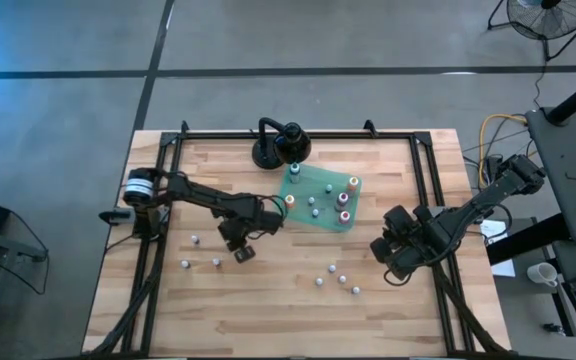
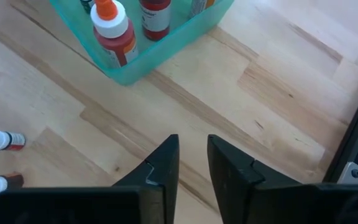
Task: Pick & Place food coloring
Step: Put the blue food coloring bottle into the green bin
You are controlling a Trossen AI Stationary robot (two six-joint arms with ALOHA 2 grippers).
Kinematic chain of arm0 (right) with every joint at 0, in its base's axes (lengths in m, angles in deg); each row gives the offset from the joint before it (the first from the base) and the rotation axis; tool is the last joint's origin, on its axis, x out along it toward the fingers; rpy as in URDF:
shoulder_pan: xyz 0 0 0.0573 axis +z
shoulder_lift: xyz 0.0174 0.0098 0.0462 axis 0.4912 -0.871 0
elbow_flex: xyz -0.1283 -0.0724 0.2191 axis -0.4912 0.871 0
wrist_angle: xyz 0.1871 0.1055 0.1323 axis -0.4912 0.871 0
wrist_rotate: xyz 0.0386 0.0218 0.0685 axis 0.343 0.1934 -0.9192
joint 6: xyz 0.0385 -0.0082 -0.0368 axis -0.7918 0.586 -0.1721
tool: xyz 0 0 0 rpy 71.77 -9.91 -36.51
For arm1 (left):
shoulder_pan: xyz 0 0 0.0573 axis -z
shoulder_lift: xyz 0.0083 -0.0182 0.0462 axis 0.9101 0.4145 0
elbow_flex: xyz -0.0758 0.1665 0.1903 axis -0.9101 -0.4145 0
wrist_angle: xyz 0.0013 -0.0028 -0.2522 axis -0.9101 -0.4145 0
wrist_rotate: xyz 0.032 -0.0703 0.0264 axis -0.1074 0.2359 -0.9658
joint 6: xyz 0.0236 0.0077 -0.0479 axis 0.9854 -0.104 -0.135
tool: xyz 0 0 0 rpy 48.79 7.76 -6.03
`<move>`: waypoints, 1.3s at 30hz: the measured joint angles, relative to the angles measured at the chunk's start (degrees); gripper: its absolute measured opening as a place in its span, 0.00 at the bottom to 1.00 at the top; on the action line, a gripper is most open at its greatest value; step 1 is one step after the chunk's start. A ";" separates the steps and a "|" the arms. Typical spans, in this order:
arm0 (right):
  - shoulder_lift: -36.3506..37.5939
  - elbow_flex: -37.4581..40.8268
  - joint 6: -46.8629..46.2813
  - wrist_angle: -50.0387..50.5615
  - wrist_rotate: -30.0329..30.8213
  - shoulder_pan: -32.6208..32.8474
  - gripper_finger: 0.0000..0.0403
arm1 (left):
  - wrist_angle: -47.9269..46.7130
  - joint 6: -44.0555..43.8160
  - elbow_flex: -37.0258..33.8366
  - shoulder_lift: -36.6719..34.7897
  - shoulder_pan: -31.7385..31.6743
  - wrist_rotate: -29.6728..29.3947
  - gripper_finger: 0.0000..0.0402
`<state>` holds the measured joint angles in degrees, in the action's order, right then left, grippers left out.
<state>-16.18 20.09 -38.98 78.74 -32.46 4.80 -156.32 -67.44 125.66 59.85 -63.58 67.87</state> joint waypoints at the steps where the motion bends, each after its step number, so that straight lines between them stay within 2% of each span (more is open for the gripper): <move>1: 0.00 0.00 0.33 -0.04 0.01 0.00 0.18 | 0.76 0.69 0.51 -0.16 0.17 -2.23 0.20; 5: 0.00 0.00 2.53 -0.38 -0.02 0.00 0.18 | 6.92 3.14 2.03 -1.19 0.78 -7.74 0.20; 11: 0.00 0.00 2.90 -0.75 -0.02 0.00 0.20 | 20.27 9.55 4.74 -1.99 1.66 -8.38 0.20; 15: 0.00 0.00 2.89 -0.91 -0.04 0.00 0.21 | 24.42 10.67 6.35 -1.99 1.57 -8.45 0.20; 39: 0.00 0.00 2.86 -2.13 -0.09 0.00 0.17 | 26.31 8.39 13.99 -1.99 1.55 -8.49 0.20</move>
<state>-16.18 20.09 -36.12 76.61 -32.55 4.80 -130.01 -59.05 139.65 57.86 -62.03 59.39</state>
